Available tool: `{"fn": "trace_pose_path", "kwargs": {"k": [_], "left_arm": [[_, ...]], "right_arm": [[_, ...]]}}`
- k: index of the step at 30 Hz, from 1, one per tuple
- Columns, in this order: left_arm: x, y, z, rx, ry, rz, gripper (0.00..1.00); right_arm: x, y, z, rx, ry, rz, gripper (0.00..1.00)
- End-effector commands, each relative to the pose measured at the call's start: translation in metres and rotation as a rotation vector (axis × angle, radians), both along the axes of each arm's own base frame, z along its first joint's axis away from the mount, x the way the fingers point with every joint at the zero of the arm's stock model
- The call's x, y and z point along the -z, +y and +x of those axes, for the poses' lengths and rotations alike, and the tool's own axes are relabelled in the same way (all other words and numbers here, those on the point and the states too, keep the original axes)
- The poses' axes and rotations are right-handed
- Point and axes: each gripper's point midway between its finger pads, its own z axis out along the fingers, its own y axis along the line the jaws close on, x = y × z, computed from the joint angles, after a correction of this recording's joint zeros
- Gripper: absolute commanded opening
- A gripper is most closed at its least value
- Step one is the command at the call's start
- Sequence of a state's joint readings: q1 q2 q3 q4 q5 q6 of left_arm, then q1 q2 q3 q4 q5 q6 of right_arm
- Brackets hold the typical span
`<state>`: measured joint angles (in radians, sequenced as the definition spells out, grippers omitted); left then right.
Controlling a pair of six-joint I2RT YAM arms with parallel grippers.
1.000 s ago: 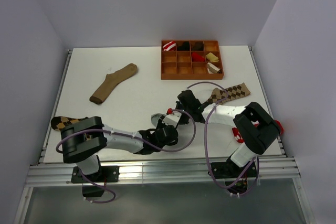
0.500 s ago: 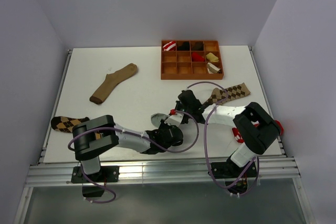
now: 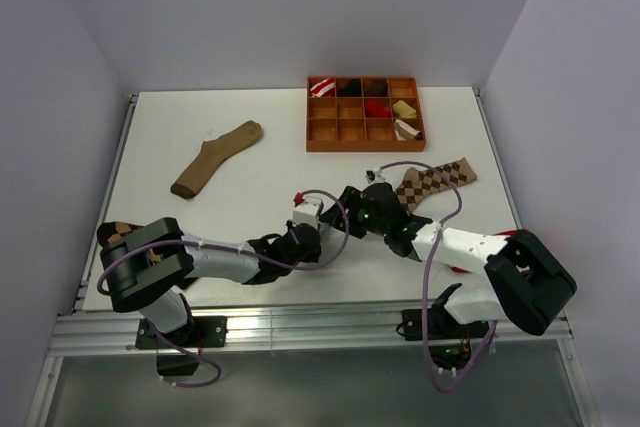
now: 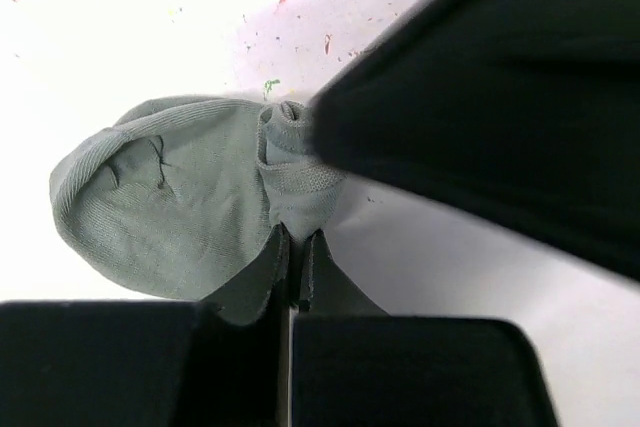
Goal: Roll the socks
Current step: Roll the sock at the center of the board.
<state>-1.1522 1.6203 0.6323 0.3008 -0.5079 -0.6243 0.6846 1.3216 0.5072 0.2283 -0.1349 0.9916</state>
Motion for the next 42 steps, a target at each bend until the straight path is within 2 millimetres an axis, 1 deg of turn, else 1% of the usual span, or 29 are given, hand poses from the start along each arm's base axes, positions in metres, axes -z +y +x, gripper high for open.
{"fn": "trace_pose_path", "kwargs": {"k": [1, 2, 4, 8, 9, 10, 11, 12, 13, 16, 18, 19, 21, 22, 24, 25, 26, 27, 29, 30, 32, 34, 35, 36, 38, 39, 40, 41, 42], "left_arm": [[0.005, -0.006, -0.019, 0.055, 0.182, -0.153, 0.01], [0.005, -0.006, -0.019, 0.063, 0.215, -0.189, 0.01], [0.001, -0.007, -0.018, 0.06, 0.255, -0.254, 0.01], [-0.005, 0.002, -0.015, 0.046, 0.331, -0.385, 0.01], [-0.009, 0.003, -0.011, 0.044, 0.343, -0.422, 0.01], [-0.007, 0.007, -0.011, 0.028, 0.366, -0.439, 0.01], [-0.008, 0.007, -0.009, 0.025, 0.373, -0.453, 0.01], [-0.01, 0.01, -0.004, 0.01, 0.371, -0.472, 0.01], [-0.008, 0.011, -0.007, 0.009, 0.394, -0.488, 0.01], [-0.007, 0.013, -0.005, 0.003, 0.424, -0.524, 0.01], [-0.003, 0.015, -0.003, -0.012, 0.446, -0.534, 0.01], [-0.003, 0.014, -0.003, -0.009, 0.452, -0.542, 0.01], [0.001, 0.015, -0.002, -0.016, 0.465, -0.544, 0.01], [0.0, 0.014, -0.001, -0.016, 0.465, -0.55, 0.01], [0.002, 0.015, -0.001, -0.02, 0.476, -0.552, 0.01], [0.003, 0.014, 0.0, -0.021, 0.477, -0.552, 0.01], [0.003, 0.015, 0.001, -0.025, 0.48, -0.55, 0.01], [0.003, 0.014, 0.002, -0.024, 0.48, -0.551, 0.01], [0.004, 0.014, 0.002, -0.025, 0.483, -0.547, 0.01], [0.004, 0.014, 0.002, -0.022, 0.488, -0.545, 0.01], [0.004, 0.013, 0.002, -0.019, 0.489, -0.545, 0.01], [0.005, 0.012, 0.001, -0.013, 0.497, -0.542, 0.01], [0.008, 0.012, 0.0, -0.012, 0.5, -0.536, 0.01], [0.01, 0.013, 0.0, -0.011, 0.502, -0.526, 0.01], [0.011, 0.013, 0.001, -0.01, 0.498, -0.512, 0.01], [0.012, 0.014, 0.001, -0.012, 0.498, -0.504, 0.04], [0.015, 0.017, 0.003, -0.028, 0.492, -0.483, 0.09], [0.012, 0.019, 0.005, -0.036, 0.478, -0.479, 0.2], [0.011, 0.021, 0.006, -0.038, 0.463, -0.463, 0.26]], "right_arm": [[-0.021, -0.006, 0.016, 0.083, -0.105, 0.056, 0.63], [-0.024, -0.006, 0.017, 0.079, -0.12, 0.061, 0.63], [-0.02, -0.007, 0.014, 0.068, -0.118, 0.056, 0.64], [-0.008, -0.005, 0.011, 0.049, -0.113, 0.059, 0.65], [-0.003, -0.005, 0.007, 0.041, -0.1, 0.061, 0.66], [0.003, -0.005, 0.006, 0.038, -0.09, 0.059, 0.66], [0.002, -0.002, 0.007, 0.035, -0.1, 0.075, 0.66], [0.006, -0.003, 0.005, 0.033, -0.093, 0.074, 0.66], [0.009, -0.001, 0.005, 0.026, -0.09, 0.079, 0.66], [0.018, 0.003, 0.003, 0.005, -0.068, 0.082, 0.66], [0.018, 0.007, 0.003, -0.008, -0.075, 0.097, 0.65], [0.025, 0.007, 0.002, -0.011, -0.059, 0.093, 0.65], [0.024, 0.012, 0.002, -0.025, -0.061, 0.112, 0.64], [0.03, 0.012, 0.001, -0.024, -0.041, 0.108, 0.64], [0.033, 0.014, 0.001, -0.031, -0.034, 0.114, 0.62], [0.039, 0.014, 0.0, -0.03, -0.018, 0.11, 0.61], [0.039, 0.015, 0.001, -0.031, -0.016, 0.113, 0.59], [0.042, 0.016, 0.0, -0.032, -0.01, 0.113, 0.54], [0.045, 0.016, 0.001, -0.032, -0.009, 0.112, 0.49], [0.045, 0.017, 0.002, -0.031, -0.009, 0.111, 0.43], [0.049, 0.016, 0.002, -0.035, -0.002, 0.093, 0.37], [0.047, 0.017, 0.005, -0.035, -0.013, 0.083, 0.28], [0.049, 0.015, 0.004, -0.034, -0.003, 0.066, 0.23], [0.046, 0.016, 0.007, -0.032, -0.011, 0.062, 0.14], [0.048, 0.011, 0.006, -0.027, 0.0, 0.028, 0.05], [0.044, 0.012, 0.009, -0.025, -0.004, 0.02, 0.0], [0.048, 0.009, 0.006, -0.027, 0.015, -0.012, 0.0], [0.044, 0.01, 0.009, -0.025, 0.013, -0.017, 0.0], [0.044, 0.009, 0.01, -0.023, 0.02, -0.029, 0.0]]}}
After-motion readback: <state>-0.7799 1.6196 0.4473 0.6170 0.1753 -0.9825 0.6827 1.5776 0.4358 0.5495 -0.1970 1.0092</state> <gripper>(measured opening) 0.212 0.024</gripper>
